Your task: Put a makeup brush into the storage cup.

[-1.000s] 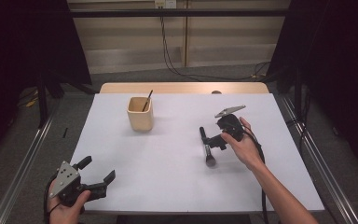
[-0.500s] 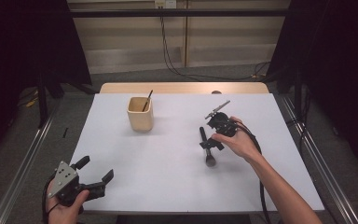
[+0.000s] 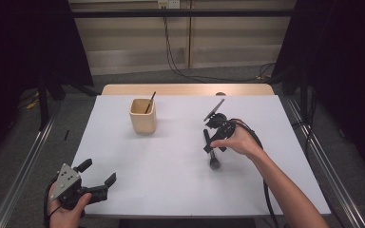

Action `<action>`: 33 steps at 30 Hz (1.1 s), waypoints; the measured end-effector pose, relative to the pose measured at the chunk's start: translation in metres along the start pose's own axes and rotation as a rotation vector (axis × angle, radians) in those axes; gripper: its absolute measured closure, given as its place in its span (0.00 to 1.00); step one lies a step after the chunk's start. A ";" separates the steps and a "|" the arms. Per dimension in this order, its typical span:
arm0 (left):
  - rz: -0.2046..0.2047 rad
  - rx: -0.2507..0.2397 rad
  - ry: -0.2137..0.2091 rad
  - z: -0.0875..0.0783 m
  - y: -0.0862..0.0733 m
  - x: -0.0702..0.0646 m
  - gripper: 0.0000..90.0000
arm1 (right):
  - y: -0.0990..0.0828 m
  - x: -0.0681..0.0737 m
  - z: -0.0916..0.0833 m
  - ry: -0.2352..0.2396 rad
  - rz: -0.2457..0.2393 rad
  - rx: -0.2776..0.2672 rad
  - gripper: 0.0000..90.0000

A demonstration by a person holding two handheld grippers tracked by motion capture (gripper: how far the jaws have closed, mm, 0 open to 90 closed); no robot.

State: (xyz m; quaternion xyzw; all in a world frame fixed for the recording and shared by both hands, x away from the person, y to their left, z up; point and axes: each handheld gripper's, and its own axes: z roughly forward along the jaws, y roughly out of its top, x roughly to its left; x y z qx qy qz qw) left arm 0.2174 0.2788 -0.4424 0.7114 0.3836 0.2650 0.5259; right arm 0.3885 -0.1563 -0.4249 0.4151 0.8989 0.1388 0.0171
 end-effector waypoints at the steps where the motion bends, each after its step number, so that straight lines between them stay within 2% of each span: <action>1: -0.001 0.001 0.000 0.000 0.000 0.000 0.04 | 0.001 0.000 0.001 -0.001 0.008 0.007 0.18; 4: -0.005 0.000 -0.001 0.000 0.000 0.000 0.04 | 0.002 -0.001 0.003 0.008 0.027 0.029 0.23; 6: -0.007 -0.001 0.001 0.000 0.000 0.000 0.04 | 0.002 -0.002 0.005 0.004 0.019 0.034 0.26; 10: -0.005 0.000 0.001 0.000 -0.001 0.000 0.04 | 0.003 -0.001 0.009 0.002 0.033 0.057 0.30; 14: -0.010 -0.002 -0.003 0.000 -0.001 0.000 0.04 | 0.005 -0.001 0.015 -0.017 0.046 0.107 0.33; 19: -0.007 0.000 -0.003 0.000 -0.001 0.001 0.04 | 0.007 0.002 0.021 0.000 0.049 0.128 0.39; 24: -0.002 0.002 -0.003 -0.001 -0.001 0.001 0.04 | 0.007 0.008 0.029 0.000 0.035 0.160 0.52; 28: -0.003 0.000 -0.007 -0.001 -0.001 0.001 0.04 | 0.008 0.014 0.030 -0.050 0.019 0.169 0.58; 33: -0.002 0.001 -0.005 -0.001 -0.001 0.000 0.04 | 0.007 0.013 0.029 -0.055 0.034 0.166 0.66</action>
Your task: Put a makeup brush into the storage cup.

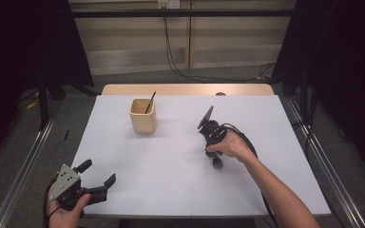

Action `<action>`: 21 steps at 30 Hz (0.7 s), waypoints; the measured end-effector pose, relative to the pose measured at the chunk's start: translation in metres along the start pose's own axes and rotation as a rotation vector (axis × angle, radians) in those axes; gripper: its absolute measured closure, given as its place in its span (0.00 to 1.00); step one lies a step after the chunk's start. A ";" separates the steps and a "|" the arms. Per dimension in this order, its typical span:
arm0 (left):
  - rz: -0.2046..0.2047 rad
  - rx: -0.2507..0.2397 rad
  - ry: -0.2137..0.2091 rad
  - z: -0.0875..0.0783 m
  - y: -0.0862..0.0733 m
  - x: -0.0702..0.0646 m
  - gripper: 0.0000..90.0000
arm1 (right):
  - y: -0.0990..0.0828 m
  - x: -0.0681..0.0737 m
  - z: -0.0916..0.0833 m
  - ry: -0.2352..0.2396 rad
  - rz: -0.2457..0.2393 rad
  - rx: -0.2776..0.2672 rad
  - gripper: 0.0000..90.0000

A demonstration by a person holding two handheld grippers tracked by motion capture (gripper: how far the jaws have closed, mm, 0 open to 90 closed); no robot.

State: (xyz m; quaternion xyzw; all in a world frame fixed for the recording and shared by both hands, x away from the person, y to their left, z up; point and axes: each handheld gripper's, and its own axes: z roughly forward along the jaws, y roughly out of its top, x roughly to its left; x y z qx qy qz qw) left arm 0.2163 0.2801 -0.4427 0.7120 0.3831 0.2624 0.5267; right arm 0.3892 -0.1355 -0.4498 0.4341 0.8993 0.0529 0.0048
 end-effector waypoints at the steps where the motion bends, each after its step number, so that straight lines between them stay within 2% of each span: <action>1: 0.002 0.001 0.000 0.000 0.000 0.000 0.04 | 0.000 0.000 0.000 0.001 -0.002 0.003 0.69; 4: 0.001 0.001 0.000 0.000 0.000 0.000 0.04 | -0.001 -0.003 -0.001 0.001 -0.013 0.001 0.75; 6: 0.002 0.003 -0.001 0.000 0.000 0.000 0.04 | -0.001 -0.003 -0.001 0.008 -0.002 0.008 0.78; 13: 0.006 0.006 -0.003 0.000 0.000 0.000 0.04 | 0.000 -0.004 -0.001 0.011 -0.002 0.010 0.80; 21: 0.003 0.005 0.002 0.001 0.000 0.001 0.04 | -0.004 -0.009 -0.002 0.033 -0.002 -0.027 0.80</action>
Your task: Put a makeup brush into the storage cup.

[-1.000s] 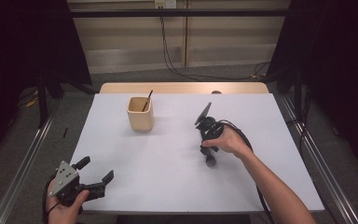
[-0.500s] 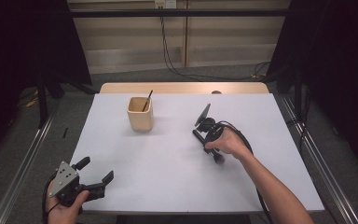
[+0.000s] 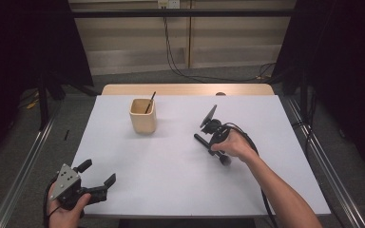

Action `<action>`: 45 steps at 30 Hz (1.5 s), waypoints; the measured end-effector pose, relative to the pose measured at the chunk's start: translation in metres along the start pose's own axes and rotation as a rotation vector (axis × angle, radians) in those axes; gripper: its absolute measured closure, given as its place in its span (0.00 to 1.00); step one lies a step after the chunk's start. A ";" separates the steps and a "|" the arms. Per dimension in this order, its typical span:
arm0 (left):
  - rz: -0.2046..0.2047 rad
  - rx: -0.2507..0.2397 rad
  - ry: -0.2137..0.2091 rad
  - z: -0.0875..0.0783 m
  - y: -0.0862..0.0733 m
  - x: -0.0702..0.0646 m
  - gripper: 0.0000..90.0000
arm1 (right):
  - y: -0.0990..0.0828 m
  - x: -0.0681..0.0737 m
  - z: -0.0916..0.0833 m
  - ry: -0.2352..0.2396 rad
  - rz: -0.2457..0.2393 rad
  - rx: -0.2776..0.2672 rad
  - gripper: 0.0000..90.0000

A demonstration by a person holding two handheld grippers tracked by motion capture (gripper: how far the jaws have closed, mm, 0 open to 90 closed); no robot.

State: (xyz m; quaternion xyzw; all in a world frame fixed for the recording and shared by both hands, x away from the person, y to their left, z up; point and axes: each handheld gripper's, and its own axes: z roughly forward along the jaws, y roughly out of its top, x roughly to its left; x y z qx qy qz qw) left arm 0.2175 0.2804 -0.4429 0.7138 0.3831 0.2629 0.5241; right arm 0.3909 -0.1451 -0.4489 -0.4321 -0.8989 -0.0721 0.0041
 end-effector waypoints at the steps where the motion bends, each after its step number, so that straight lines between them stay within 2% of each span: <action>1: 0.000 0.000 0.000 0.000 0.000 0.000 0.04 | 0.000 0.000 0.000 -0.001 0.000 -0.002 0.80; 5: 0.000 -0.002 0.000 0.000 0.000 0.000 0.04 | -0.002 -0.001 -0.005 0.003 0.010 -0.022 0.80; 10: -0.002 -0.003 0.003 -0.001 0.000 0.001 0.04 | -0.006 -0.005 -0.013 0.016 0.013 -0.076 0.80; 16: -0.001 -0.005 0.008 -0.001 0.000 0.001 0.04 | -0.011 -0.007 -0.024 0.030 0.038 -0.155 0.80; 18: -0.001 -0.003 0.007 -0.001 0.000 0.001 0.04 | -0.012 -0.009 -0.027 0.035 0.028 -0.186 0.80; 20: -0.005 -0.002 0.006 -0.001 0.000 0.001 0.04 | -0.015 -0.010 -0.029 0.039 0.045 -0.218 0.80; 27: -0.005 -0.007 0.013 -0.002 0.000 0.003 0.04 | -0.026 -0.014 -0.034 0.049 0.038 -0.360 0.80; 39: -0.003 -0.006 0.016 -0.003 0.000 0.003 0.04 | -0.044 -0.019 -0.041 0.060 0.036 -0.637 0.80; 45: -0.007 -0.011 0.016 -0.003 0.000 0.002 0.04 | -0.050 -0.020 -0.044 0.070 0.039 -0.737 0.80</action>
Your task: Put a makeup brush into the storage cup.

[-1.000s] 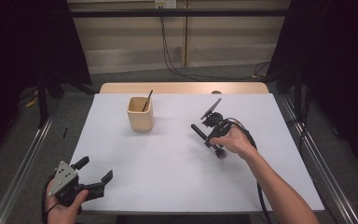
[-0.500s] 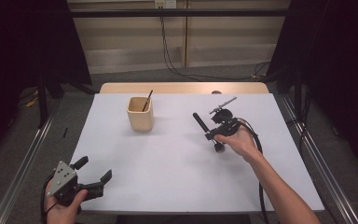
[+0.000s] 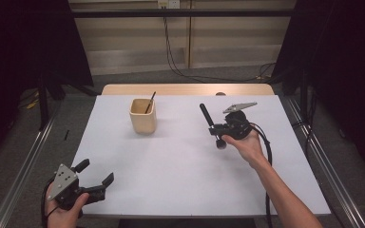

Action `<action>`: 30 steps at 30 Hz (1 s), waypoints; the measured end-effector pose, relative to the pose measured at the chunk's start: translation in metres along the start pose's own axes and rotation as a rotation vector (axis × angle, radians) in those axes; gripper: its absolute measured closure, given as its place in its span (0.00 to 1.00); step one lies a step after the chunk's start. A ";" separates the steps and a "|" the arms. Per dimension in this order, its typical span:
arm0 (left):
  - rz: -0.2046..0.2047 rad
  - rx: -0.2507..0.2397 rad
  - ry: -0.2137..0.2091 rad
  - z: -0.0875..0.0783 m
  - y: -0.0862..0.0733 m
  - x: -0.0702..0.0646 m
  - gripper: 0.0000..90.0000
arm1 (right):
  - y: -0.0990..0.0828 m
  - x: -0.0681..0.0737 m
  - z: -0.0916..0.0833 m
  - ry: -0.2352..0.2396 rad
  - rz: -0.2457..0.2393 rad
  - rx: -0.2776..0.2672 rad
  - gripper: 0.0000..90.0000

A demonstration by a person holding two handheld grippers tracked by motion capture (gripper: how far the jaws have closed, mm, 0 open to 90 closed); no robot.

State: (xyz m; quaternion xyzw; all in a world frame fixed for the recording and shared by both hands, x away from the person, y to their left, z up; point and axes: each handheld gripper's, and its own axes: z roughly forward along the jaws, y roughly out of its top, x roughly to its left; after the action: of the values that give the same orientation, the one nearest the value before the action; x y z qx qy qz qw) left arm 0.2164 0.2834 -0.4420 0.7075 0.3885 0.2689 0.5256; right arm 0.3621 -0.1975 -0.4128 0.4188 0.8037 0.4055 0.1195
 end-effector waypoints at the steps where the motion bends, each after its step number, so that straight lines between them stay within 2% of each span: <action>1: 0.002 0.003 0.000 0.000 0.000 -0.001 0.04 | 0.000 0.000 -0.001 0.005 0.008 -0.002 0.80; 5: 0.009 0.001 -0.009 0.000 0.001 -0.002 0.04 | -0.002 -0.003 -0.006 0.010 0.026 -0.064 0.80; 7: 0.008 0.001 -0.010 0.000 0.001 -0.002 0.04 | -0.004 -0.005 -0.010 0.030 0.029 -0.106 0.80; 10: 0.008 0.005 -0.012 0.000 0.001 -0.002 0.03 | -0.007 -0.004 -0.013 0.057 0.015 -0.136 0.80; 15: 0.015 0.012 -0.019 0.003 0.002 -0.004 0.03 | -0.011 -0.002 -0.018 0.087 0.003 -0.163 0.80; 18: 0.021 0.009 -0.026 0.004 0.003 -0.005 0.04 | -0.015 -0.002 -0.020 0.105 0.016 -0.163 0.80; 21: 0.021 0.014 -0.030 0.004 0.003 -0.005 0.04 | -0.018 -0.003 -0.022 0.101 0.013 -0.164 0.80; 25: -0.003 0.019 -0.022 0.005 0.004 -0.006 0.04 | -0.024 -0.002 -0.025 0.127 0.006 -0.180 0.80; 30: 0.022 0.016 -0.035 0.005 0.005 -0.008 0.04 | -0.026 0.005 -0.027 0.153 -0.020 -0.176 0.80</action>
State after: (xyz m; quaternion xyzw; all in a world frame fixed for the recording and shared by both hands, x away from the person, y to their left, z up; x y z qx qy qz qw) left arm 0.2172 0.2733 -0.4385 0.7204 0.3735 0.2589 0.5239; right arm 0.3300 -0.2169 -0.4143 0.3667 0.7757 0.5041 0.0982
